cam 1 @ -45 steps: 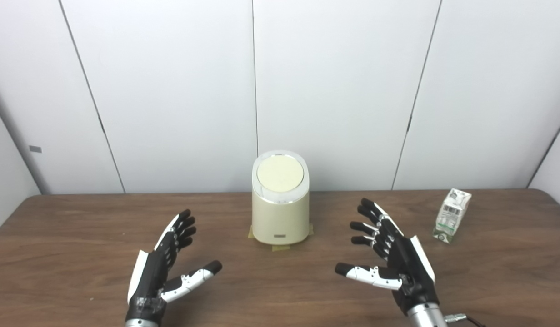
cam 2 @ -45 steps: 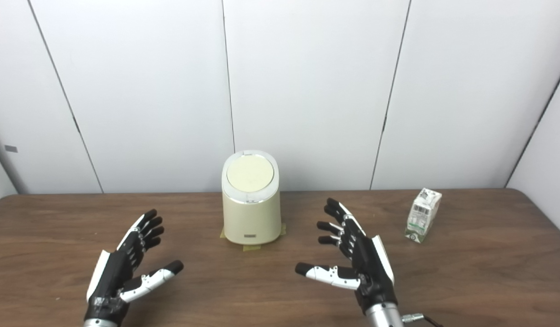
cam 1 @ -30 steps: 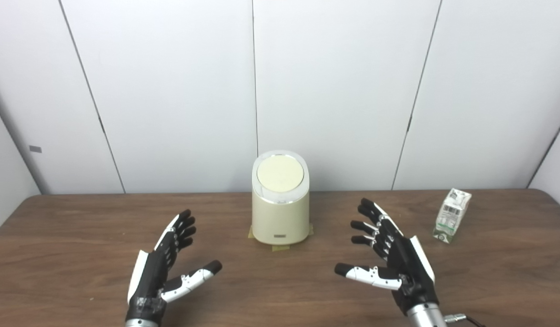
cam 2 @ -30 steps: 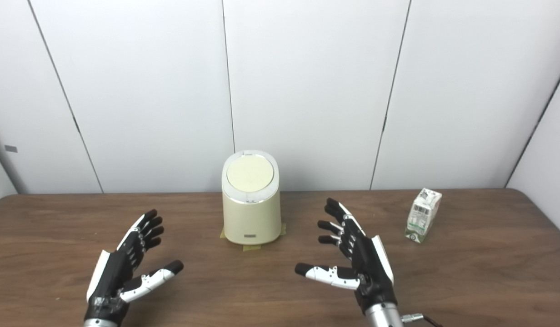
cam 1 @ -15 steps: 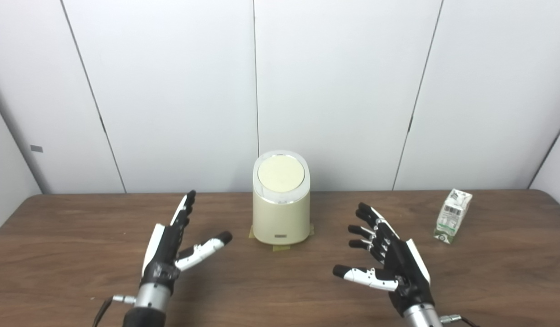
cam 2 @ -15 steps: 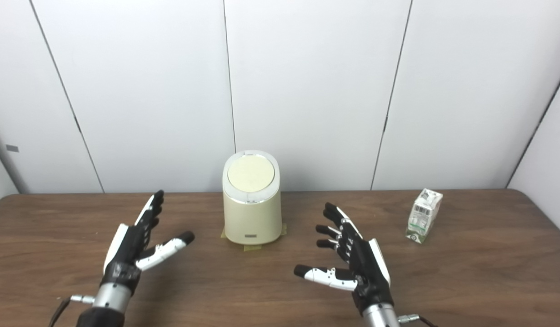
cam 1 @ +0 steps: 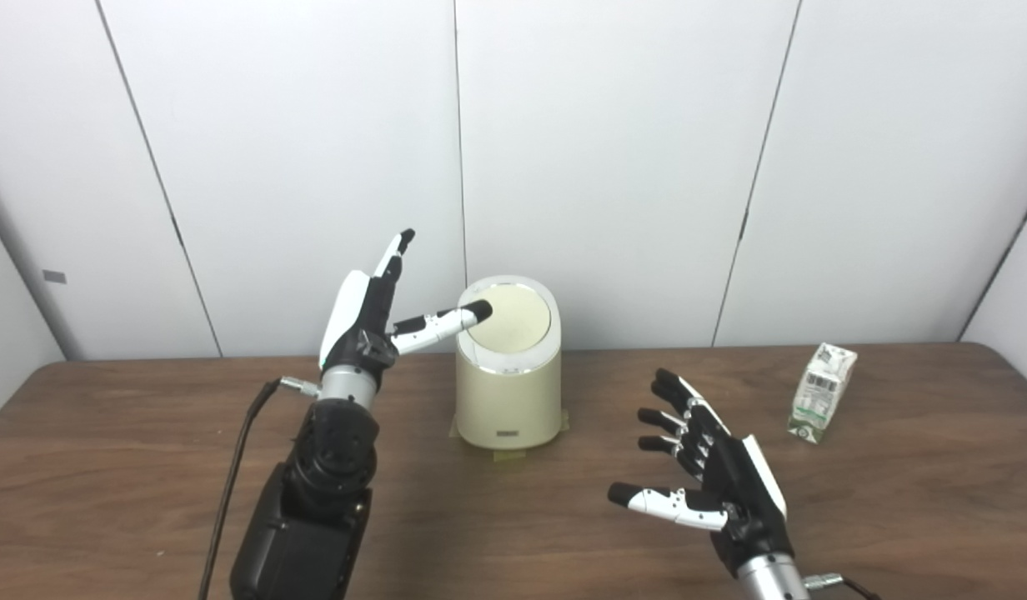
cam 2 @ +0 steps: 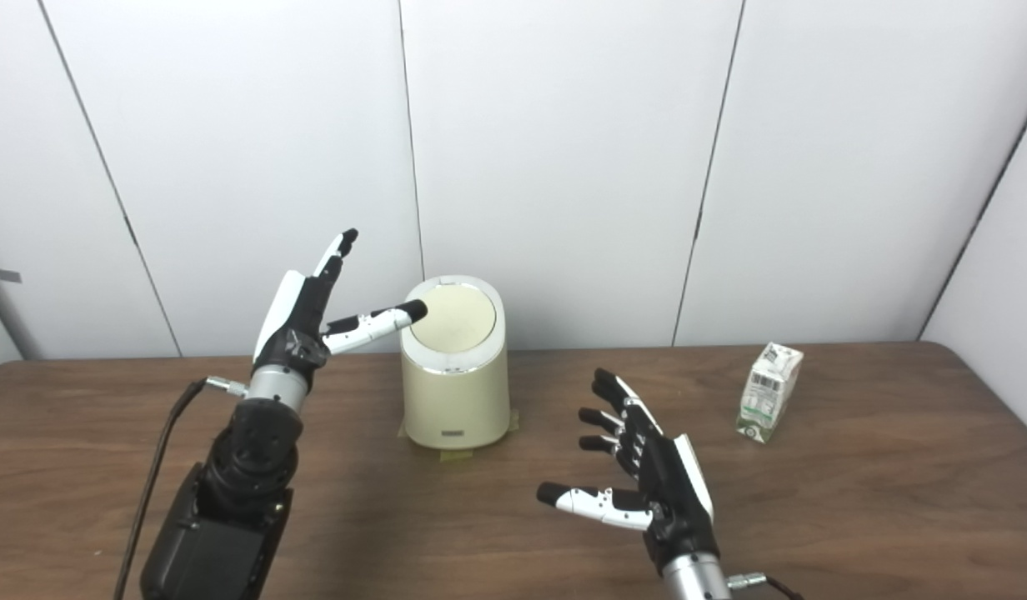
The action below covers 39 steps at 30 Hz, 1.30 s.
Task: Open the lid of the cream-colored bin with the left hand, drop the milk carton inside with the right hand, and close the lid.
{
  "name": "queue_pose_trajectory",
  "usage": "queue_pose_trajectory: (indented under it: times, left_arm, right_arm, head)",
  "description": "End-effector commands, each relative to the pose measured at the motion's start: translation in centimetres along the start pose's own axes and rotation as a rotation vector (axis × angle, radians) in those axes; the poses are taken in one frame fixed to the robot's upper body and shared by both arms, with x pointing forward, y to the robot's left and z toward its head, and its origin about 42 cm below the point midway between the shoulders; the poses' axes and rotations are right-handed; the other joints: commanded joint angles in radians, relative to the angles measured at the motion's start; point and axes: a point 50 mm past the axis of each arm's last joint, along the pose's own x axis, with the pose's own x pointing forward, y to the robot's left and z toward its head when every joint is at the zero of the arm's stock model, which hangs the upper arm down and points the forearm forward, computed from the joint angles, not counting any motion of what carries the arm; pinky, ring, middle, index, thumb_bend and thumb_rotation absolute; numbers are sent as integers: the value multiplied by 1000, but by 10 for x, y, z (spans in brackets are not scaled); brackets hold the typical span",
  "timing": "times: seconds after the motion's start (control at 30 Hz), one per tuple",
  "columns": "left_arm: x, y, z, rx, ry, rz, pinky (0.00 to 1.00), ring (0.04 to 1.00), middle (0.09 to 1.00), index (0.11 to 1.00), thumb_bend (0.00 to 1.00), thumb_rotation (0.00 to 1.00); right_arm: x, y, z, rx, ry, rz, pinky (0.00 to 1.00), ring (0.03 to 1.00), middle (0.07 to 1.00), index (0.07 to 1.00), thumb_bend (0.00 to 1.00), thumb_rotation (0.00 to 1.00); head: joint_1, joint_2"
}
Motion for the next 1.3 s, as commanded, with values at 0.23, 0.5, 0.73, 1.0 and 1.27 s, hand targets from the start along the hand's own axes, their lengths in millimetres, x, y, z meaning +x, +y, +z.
queue_pose_trajectory:
  times: [0.23, 0.5, 0.73, 1.0, 1.27]
  left_arm:
    - [32, 8, 49, 73, -117, 96, 1000, 1000, 1000, 1000, 1000, 468]
    - [38, 2, 50, 344, -139, 100, 1000, 1000, 1000, 1000, 1000, 424]
    - [38, -1, 53, 386, -138, 97, 1000, 1000, 1000, 1000, 1000, 401]
    - [36, -7, 50, 413, -132, 84, 1000, 1000, 1000, 1000, 1000, 403]
    - [37, -17, 49, 436, -127, 80, 1000, 1000, 1000, 1000, 1000, 387]
  right_arm:
    - [13, 4, 24, 10, -118, 2, 670, 800, 901, 891, 730, 118]
    - [12, 7, 26, 21, -116, -17, 655, 796, 896, 887, 726, 140]
    - [10, 9, 28, 36, -120, -12, 645, 786, 892, 885, 734, 128]
    - [7, 11, 31, 48, -118, -11, 647, 789, 893, 882, 740, 126]
    - [1, 11, 34, 52, -110, -2, 650, 789, 905, 888, 734, 133]
  head:
    - [-9, 4]
    - [-20, 13]
    - [-21, 20]
    - [-30, 32]
    - [-37, 48]
